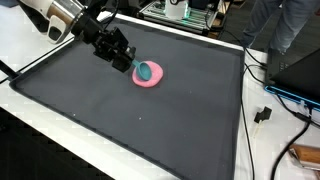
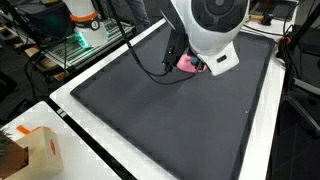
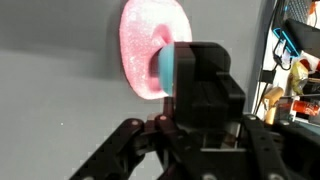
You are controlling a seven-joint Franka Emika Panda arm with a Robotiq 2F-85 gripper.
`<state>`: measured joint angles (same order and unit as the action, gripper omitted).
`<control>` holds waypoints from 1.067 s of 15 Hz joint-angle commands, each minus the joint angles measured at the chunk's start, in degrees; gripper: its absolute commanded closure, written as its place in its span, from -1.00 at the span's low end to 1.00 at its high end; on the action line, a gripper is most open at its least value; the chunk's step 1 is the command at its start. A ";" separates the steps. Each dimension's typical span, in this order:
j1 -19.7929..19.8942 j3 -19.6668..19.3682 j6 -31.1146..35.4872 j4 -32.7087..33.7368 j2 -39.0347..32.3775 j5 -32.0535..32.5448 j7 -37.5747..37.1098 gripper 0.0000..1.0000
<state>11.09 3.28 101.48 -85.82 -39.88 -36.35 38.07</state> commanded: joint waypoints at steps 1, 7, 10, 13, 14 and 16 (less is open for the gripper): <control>-0.84 0.56 -1.36 -1.50 3.07 2.96 -3.19 0.50; -2.85 1.18 -1.29 -1.63 7.05 7.23 -7.68 0.50; -4.43 1.06 -0.59 -1.87 9.57 10.87 -10.68 0.50; -6.25 0.86 -0.42 -2.08 12.09 15.17 -13.55 0.50; -6.91 0.81 -0.29 -2.20 12.93 16.60 -14.48 0.50; -8.14 0.85 -0.17 -2.56 14.68 19.19 -16.30 0.50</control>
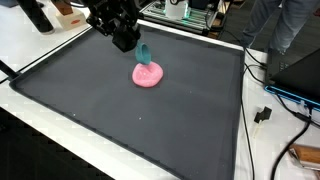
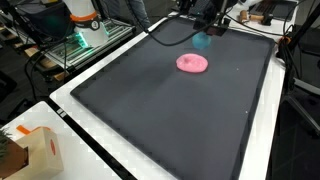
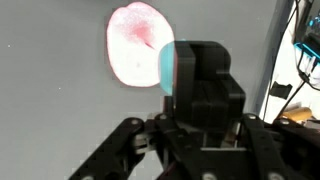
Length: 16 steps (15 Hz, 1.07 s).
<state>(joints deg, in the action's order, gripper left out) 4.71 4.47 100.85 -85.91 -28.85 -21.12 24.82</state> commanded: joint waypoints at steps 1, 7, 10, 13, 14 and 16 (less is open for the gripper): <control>-2.40 -0.32 0.63 -2.75 4.63 5.14 -4.02 0.50; -5.80 -0.21 1.55 -3.67 9.07 11.30 -9.25 0.50; -7.27 -0.11 2.11 -3.88 10.52 14.03 -11.39 0.50; -8.49 0.05 2.83 -4.42 11.81 16.41 -13.15 0.50; -8.86 0.08 3.10 -4.55 12.13 17.03 -13.86 0.50; -9.58 0.06 3.51 -4.79 12.63 18.55 -15.33 0.50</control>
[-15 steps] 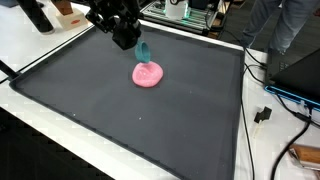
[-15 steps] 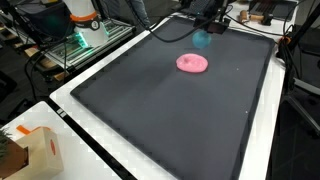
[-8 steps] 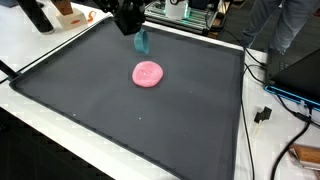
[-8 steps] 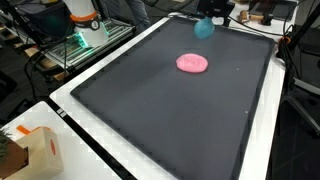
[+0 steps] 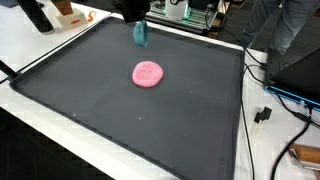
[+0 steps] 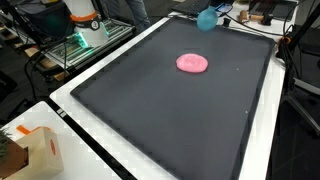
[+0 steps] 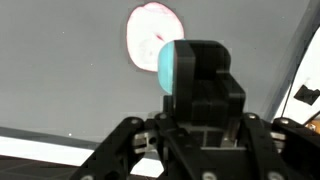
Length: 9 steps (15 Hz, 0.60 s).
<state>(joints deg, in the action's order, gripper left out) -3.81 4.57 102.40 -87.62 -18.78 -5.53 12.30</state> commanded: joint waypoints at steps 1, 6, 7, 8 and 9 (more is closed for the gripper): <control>-1.35 -0.03 2.00 -3.21 2.75 3.54 -3.65 0.50; -2.61 -0.11 2.20 -4.17 3.72 7.07 -7.38 0.50; -2.63 0.01 1.02 -3.92 3.65 7.38 -7.26 0.50; -1.90 0.35 1.09 -1.25 1.54 5.44 -5.62 0.00; -2.04 0.36 1.07 -1.36 1.61 5.75 -5.76 0.00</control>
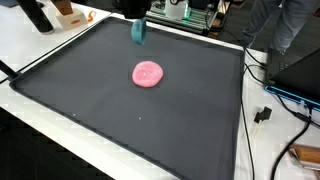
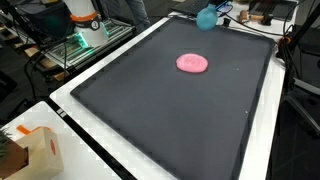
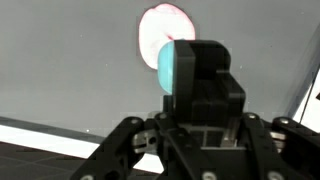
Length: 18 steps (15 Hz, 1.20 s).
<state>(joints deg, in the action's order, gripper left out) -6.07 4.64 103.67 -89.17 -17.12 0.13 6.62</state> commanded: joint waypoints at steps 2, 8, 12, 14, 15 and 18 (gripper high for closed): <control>0.14 0.29 -0.20 0.05 0.06 0.27 -0.25 0.00; -2.52 -0.73 4.27 -1.12 0.01 5.49 -11.21 0.50; -6.04 -1.42 9.01 -2.25 -0.95 13.49 -26.04 0.50; -8.09 -2.12 9.47 -2.48 -1.83 18.58 -33.78 0.50; -9.04 -2.52 9.15 -2.39 -2.40 21.10 -37.35 0.50; -11.78 -3.97 6.99 -1.87 -4.40 28.84 -46.75 0.50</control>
<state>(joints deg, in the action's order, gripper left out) -14.77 3.02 111.95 -90.59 -20.34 22.35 -32.05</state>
